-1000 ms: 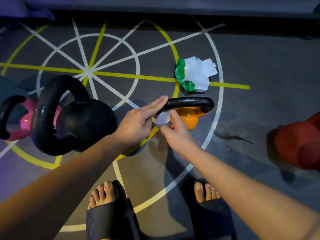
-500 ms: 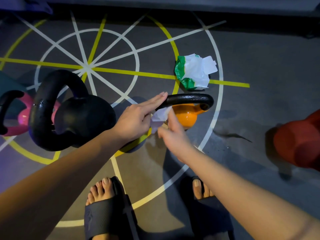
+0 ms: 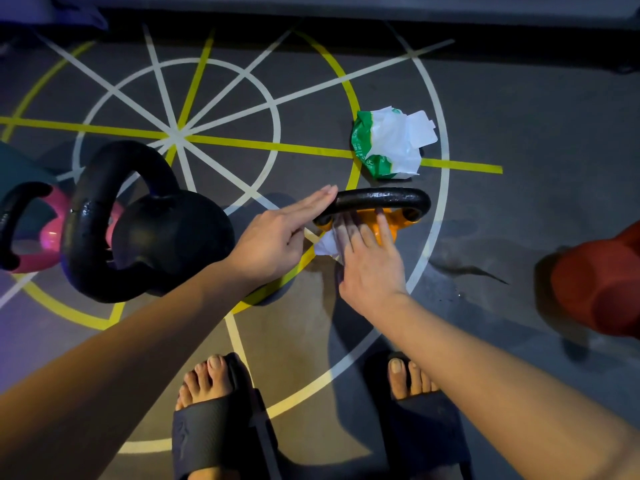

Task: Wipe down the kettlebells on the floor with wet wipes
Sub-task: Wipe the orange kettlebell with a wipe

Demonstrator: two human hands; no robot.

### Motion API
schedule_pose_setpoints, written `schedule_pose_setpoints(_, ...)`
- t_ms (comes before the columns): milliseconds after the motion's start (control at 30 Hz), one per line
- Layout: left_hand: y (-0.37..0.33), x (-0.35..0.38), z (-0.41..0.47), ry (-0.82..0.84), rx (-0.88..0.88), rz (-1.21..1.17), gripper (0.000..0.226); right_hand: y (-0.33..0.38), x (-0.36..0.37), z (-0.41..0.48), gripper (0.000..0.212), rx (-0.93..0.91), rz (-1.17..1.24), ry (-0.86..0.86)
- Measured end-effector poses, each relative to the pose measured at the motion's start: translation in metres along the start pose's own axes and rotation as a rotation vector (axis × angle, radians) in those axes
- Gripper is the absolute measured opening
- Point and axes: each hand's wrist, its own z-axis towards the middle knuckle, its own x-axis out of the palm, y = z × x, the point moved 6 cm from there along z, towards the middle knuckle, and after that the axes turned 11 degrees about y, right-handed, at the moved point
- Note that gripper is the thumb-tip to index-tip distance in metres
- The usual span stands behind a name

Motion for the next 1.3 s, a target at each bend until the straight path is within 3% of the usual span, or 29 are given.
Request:
schedule_pose_setpoints(200,0.0,0.001,-0.001,0.005,-0.01,-0.002,0.084,-0.003,-0.001,-0.001,0.09,0.018,0.164,0.007)
schedule_pose_setpoints(300,0.002,0.001,0.0,0.007,0.001,-0.008,0.084,0.001,0.0,0.004,0.091,0.024,0.47,0.016)
schedule_pose_setpoints(400,0.002,0.001,0.001,-0.001,0.014,-0.018,0.085,0.005,-0.004,0.005,0.076,-0.025,0.862,0.01)
schedule_pose_setpoints(567,0.003,0.002,0.0,-0.017,0.034,-0.051,0.084,0.006,-0.009,-0.007,0.085,-0.099,1.307,0.063)
schedule_pose_setpoints(633,0.003,0.001,0.001,-0.02,0.038,-0.061,0.083,0.006,-0.005,-0.01,0.087,-0.084,1.377,0.12)
schedule_pose_setpoints(733,0.003,0.001,0.0,-0.027,0.032,-0.053,0.082,0.006,-0.002,-0.011,0.092,-0.095,1.234,0.149)
schedule_pose_setpoints(800,0.003,0.001,0.0,-0.036,0.031,-0.06,0.074,0.008,-0.005,-0.013,0.098,-0.139,1.265,0.157)
schedule_pose_setpoints(933,0.002,0.0,0.001,-0.046,0.018,-0.079,0.057,0.019,-0.017,-0.016,0.107,-0.181,1.808,0.12)
schedule_pose_setpoints(1100,0.0,0.0,0.001,-0.039,0.01,-0.05,0.063,0.014,-0.022,-0.015,0.101,-0.196,2.335,-0.09)
schedule_pose_setpoints(1200,0.0,-0.001,0.001,-0.054,0.019,-0.055,0.061,0.008,-0.02,-0.015,0.092,-0.186,2.357,-0.111)
schedule_pose_setpoints(1300,0.001,0.0,0.001,-0.051,0.032,-0.055,0.06,0.01,-0.017,-0.016,0.1,-0.152,2.2,-0.044)
